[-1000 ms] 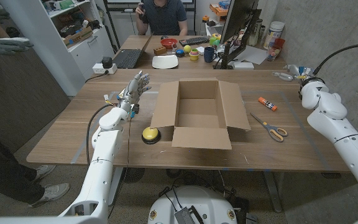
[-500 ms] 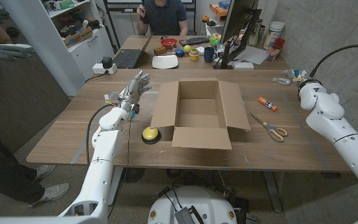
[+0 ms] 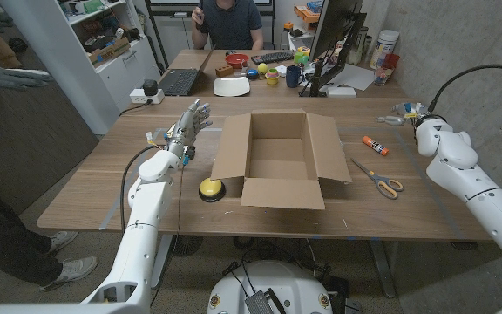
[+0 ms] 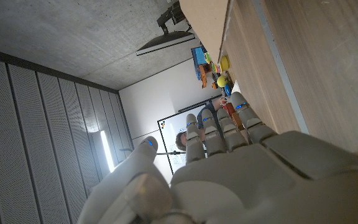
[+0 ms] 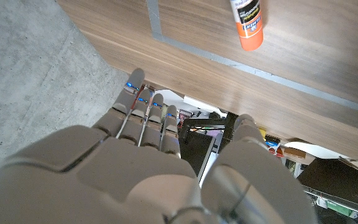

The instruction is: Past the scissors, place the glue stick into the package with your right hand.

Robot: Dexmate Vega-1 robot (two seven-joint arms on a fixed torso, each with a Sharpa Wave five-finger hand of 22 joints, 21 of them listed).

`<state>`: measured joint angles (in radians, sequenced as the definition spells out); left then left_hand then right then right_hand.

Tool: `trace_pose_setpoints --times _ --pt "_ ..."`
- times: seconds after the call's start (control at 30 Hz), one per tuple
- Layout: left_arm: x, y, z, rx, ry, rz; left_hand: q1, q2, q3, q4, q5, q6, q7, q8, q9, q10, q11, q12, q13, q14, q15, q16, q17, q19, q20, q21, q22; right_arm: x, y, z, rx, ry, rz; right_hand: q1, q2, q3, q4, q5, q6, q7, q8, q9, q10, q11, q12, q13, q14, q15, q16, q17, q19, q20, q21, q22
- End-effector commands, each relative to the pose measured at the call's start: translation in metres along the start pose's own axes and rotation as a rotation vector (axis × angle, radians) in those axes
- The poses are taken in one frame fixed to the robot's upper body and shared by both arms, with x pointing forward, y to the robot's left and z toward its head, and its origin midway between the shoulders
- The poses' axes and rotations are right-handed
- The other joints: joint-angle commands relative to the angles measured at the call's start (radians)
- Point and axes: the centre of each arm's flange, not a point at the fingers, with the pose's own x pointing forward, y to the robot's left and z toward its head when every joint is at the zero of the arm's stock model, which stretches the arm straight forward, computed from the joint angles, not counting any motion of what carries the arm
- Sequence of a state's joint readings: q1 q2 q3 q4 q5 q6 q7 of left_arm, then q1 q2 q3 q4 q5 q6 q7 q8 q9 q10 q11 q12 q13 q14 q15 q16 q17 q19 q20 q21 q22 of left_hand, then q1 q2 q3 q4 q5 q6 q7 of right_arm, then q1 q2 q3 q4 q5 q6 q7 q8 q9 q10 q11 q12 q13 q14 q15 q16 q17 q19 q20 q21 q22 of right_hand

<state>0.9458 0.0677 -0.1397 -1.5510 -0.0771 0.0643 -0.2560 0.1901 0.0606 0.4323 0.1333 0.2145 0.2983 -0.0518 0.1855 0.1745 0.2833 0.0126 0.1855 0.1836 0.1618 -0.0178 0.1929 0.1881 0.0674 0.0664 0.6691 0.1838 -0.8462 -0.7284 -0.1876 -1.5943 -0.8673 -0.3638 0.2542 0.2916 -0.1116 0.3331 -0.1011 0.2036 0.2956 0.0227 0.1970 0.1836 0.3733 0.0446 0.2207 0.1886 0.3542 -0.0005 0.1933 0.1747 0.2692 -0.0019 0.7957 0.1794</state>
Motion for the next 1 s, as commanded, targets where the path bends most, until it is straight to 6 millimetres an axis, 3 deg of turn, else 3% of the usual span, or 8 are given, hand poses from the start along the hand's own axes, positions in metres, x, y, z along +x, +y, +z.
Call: trace_pose_setpoints --times 0.03,1.0 --pt "0.002 0.000 -0.002 -0.007 0.001 -0.006 -0.002 -0.005 -0.007 -0.001 0.002 -0.002 0.001 0.005 0.006 0.000 0.002 0.005 0.004 -0.001 0.003 0.008 0.002 0.005 -0.003 -0.003 0.003 0.004 0.007 0.010 -0.070 -0.002 0.058 0.009 -0.014 -0.002 -0.011 0.011 0.028 -0.002 0.013 0.006 0.011 -0.010 0.005 0.002 0.020 -0.006 0.001 0.004 0.011 -0.005 -0.003 0.001" --pt "0.016 0.003 -0.011 -0.007 0.024 -0.017 -0.007 -0.005 -0.012 0.001 0.004 -0.002 0.001 0.005 0.006 -0.002 0.004 0.005 0.004 0.000 0.002 0.008 0.002 0.006 -0.002 -0.007 0.004 0.013 0.031 0.018 -0.109 -0.018 0.234 -0.004 -0.020 -0.020 -0.003 0.020 0.037 -0.009 0.010 0.006 0.016 -0.010 0.006 0.003 0.020 -0.009 0.000 0.009 0.011 -0.008 -0.012 0.002"
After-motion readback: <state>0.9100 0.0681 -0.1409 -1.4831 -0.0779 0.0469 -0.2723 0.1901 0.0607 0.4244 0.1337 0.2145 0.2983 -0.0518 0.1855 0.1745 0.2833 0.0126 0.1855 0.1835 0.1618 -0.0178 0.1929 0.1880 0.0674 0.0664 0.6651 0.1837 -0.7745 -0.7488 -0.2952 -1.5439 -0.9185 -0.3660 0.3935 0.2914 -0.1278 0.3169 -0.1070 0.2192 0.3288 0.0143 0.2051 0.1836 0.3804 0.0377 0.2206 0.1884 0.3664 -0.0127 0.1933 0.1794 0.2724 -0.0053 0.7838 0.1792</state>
